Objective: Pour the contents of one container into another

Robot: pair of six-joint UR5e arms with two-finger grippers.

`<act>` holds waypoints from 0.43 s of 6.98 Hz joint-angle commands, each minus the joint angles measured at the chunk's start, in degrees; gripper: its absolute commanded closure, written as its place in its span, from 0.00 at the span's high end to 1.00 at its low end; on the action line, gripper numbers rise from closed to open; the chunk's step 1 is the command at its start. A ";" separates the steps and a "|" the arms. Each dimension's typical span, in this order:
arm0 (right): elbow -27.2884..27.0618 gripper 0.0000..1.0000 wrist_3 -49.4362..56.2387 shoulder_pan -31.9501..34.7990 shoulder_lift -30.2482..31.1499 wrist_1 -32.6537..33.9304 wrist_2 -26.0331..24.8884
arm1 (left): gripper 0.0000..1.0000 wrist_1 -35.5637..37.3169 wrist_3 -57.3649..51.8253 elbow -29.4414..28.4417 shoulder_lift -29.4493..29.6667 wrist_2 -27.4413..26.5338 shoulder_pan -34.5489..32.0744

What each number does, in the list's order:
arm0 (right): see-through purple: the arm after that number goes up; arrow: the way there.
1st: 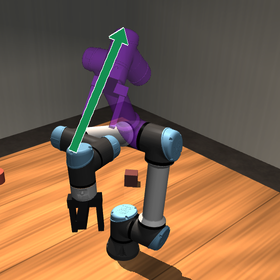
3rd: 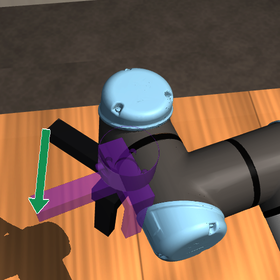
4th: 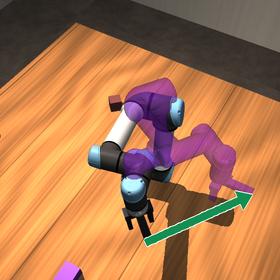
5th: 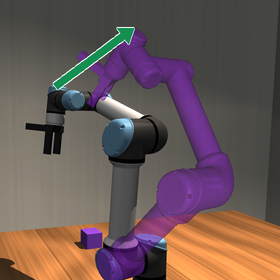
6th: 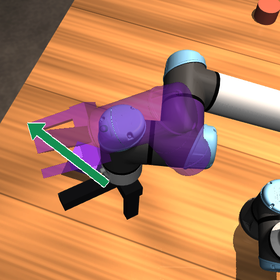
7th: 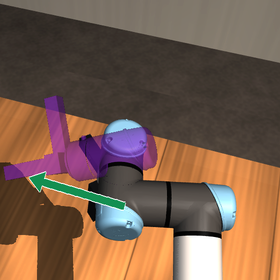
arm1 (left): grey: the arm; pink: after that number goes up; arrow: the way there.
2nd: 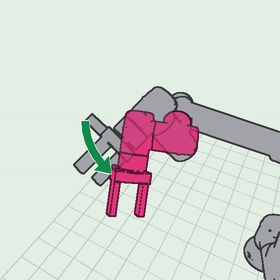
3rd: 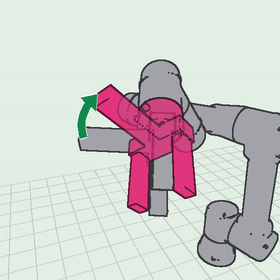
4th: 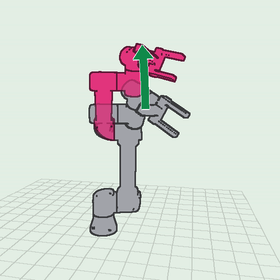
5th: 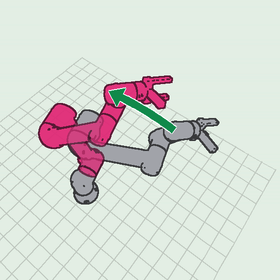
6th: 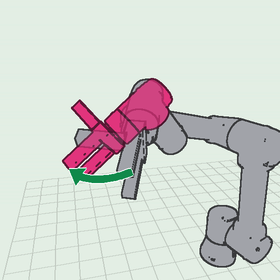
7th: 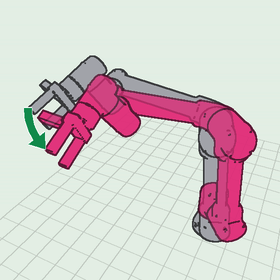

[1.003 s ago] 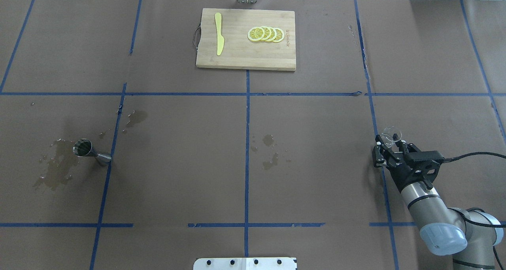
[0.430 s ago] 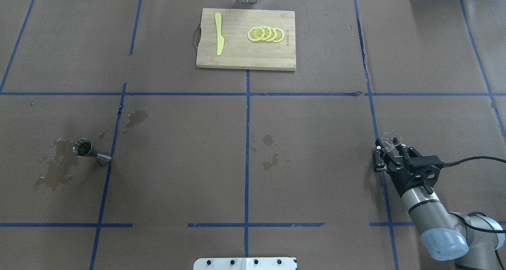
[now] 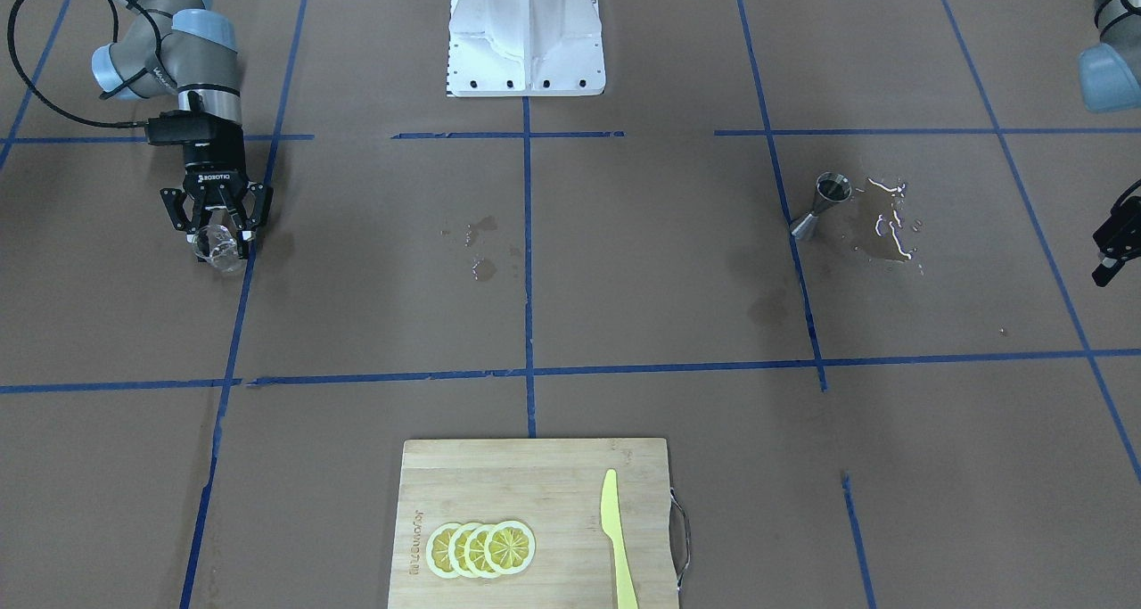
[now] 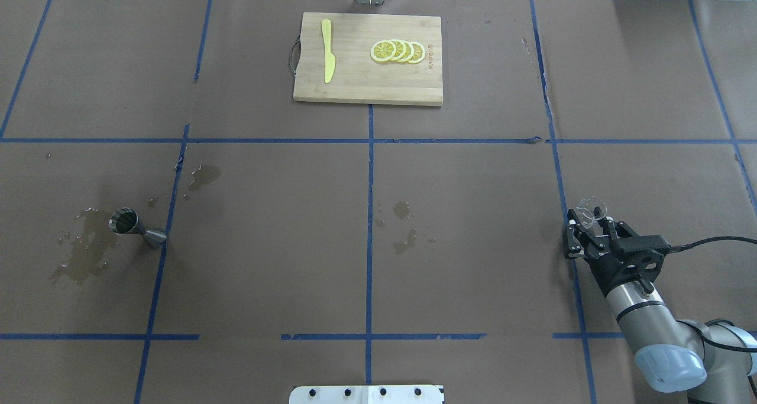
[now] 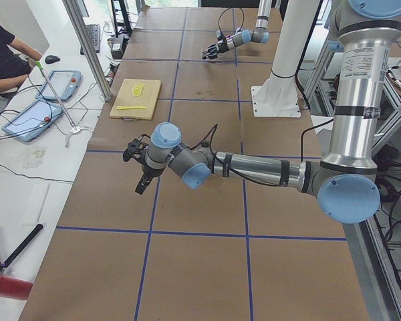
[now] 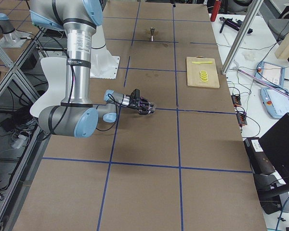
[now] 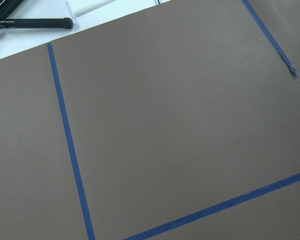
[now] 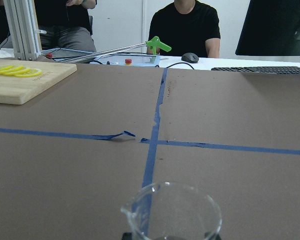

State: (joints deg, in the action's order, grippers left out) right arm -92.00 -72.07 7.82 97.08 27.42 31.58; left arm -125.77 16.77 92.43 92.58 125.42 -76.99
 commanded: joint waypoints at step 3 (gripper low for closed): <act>0.16 0.75 -0.09 -0.43 0.04 0.00 -0.03 | 1.00 -0.09 0.10 0.29 -0.03 0.00 0.00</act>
State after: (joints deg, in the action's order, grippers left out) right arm -91.88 -72.15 7.44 97.12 27.42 31.55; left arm -125.85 16.87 92.58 92.55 125.42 -76.99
